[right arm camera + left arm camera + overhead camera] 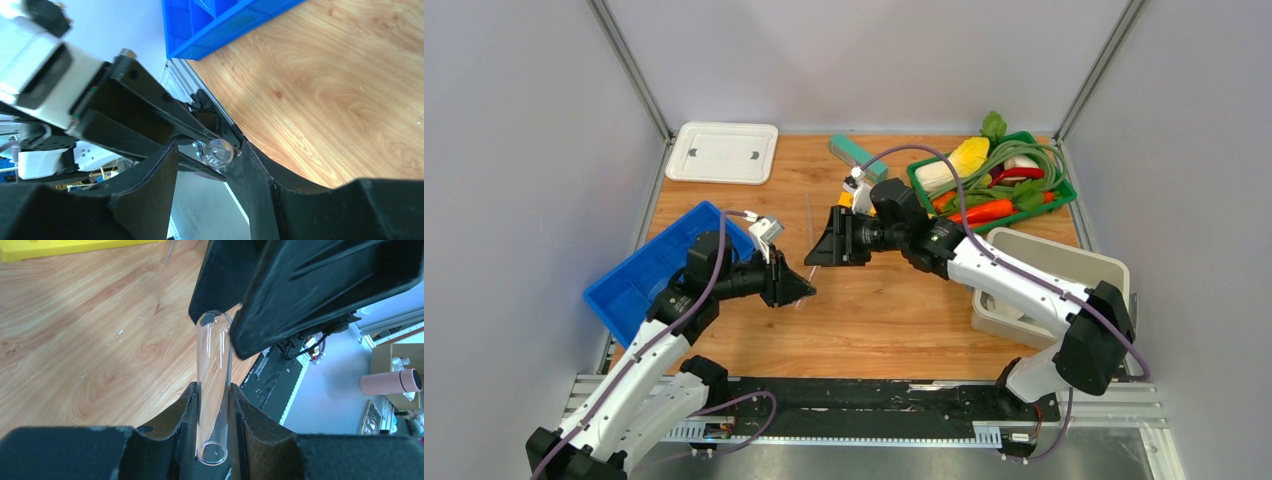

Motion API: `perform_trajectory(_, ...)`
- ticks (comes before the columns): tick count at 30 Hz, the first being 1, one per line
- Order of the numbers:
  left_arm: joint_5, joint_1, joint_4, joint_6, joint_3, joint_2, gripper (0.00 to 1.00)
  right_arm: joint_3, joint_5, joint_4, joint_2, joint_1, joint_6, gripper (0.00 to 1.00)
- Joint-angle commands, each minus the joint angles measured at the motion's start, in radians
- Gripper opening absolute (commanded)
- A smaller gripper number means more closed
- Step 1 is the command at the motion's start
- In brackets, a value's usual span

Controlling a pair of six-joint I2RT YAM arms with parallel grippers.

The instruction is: Organize the chemistry lab equipment

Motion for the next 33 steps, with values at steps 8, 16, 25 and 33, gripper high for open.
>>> perform_trajectory(8,0.034,-0.006,0.031,0.062,0.028,-0.003,0.22,0.071,-0.037,-0.04,0.049,0.005,-0.046,0.38)
perform_trajectory(16,-0.024,-0.006,-0.069,0.111,0.065,0.014,0.49,0.053,0.007,-0.023,0.04,0.004,-0.046,0.17)
perform_trajectory(25,-0.101,-0.007,-0.146,0.142,0.094,0.011,0.77,0.206,0.31,-0.231,0.055,-0.071,-0.244,0.18)
perform_trajectory(33,-0.35,-0.007,-0.308,0.241,0.149,-0.078,0.79,0.323,0.753,-0.241,0.138,-0.076,-0.446,0.17)
